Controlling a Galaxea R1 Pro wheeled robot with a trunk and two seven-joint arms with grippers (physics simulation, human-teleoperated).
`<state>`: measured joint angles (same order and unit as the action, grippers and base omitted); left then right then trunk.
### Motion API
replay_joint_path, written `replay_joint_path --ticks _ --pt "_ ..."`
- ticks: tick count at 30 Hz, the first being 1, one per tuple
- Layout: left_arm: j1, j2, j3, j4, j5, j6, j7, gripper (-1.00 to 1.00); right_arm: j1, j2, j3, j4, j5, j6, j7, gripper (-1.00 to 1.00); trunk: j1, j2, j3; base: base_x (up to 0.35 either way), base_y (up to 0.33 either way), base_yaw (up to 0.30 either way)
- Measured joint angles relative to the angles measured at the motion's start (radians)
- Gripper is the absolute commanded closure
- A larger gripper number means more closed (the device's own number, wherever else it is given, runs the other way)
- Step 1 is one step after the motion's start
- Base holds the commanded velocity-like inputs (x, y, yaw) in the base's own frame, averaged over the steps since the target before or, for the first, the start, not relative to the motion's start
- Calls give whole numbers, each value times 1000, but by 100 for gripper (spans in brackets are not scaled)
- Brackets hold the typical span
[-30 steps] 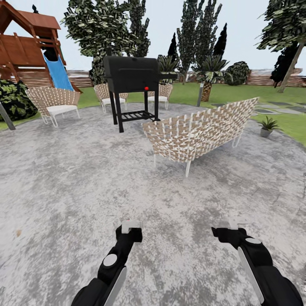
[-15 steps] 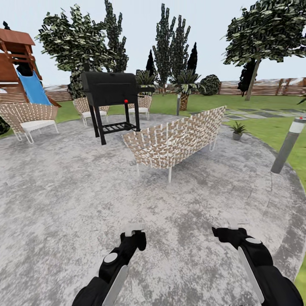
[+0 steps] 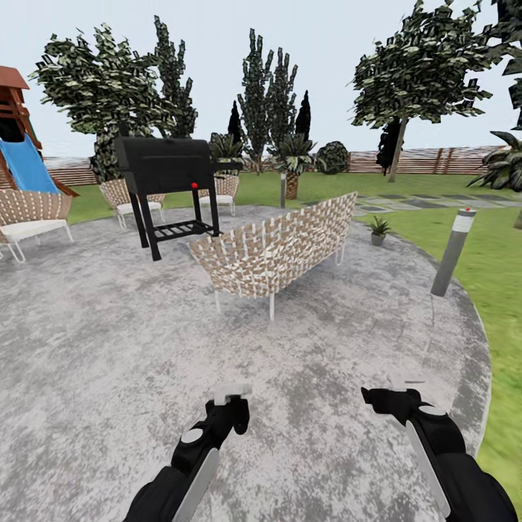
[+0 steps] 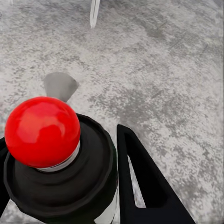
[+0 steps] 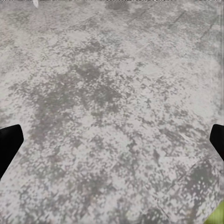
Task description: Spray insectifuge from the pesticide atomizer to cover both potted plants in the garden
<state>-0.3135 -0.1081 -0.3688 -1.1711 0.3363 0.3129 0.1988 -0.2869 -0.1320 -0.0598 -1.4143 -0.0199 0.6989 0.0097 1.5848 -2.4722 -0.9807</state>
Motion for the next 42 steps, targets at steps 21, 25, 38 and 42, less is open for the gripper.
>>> replay_joint_path --ticks 21,25,38,42 --pt "-58 0 -3 107 3 -106 13 100 -2 4 -2 4 -2 38 8 -100 -46 84 29 15 6 -162" --pt "-58 3 3 110 3 -103 2 100 -2 6 -1 3 0 39 3 -100 -46 84 29 37 248 0" --pt "-57 10 9 141 2 -105 -24 100 -1 8 79 10 3 43 -1 -100 -46 84 29 211 262 196" --pt "-58 34 10 157 -1 -106 -20 100 0 9 147 17 5 44 -2 -100 -46 84 26 272 183 238"
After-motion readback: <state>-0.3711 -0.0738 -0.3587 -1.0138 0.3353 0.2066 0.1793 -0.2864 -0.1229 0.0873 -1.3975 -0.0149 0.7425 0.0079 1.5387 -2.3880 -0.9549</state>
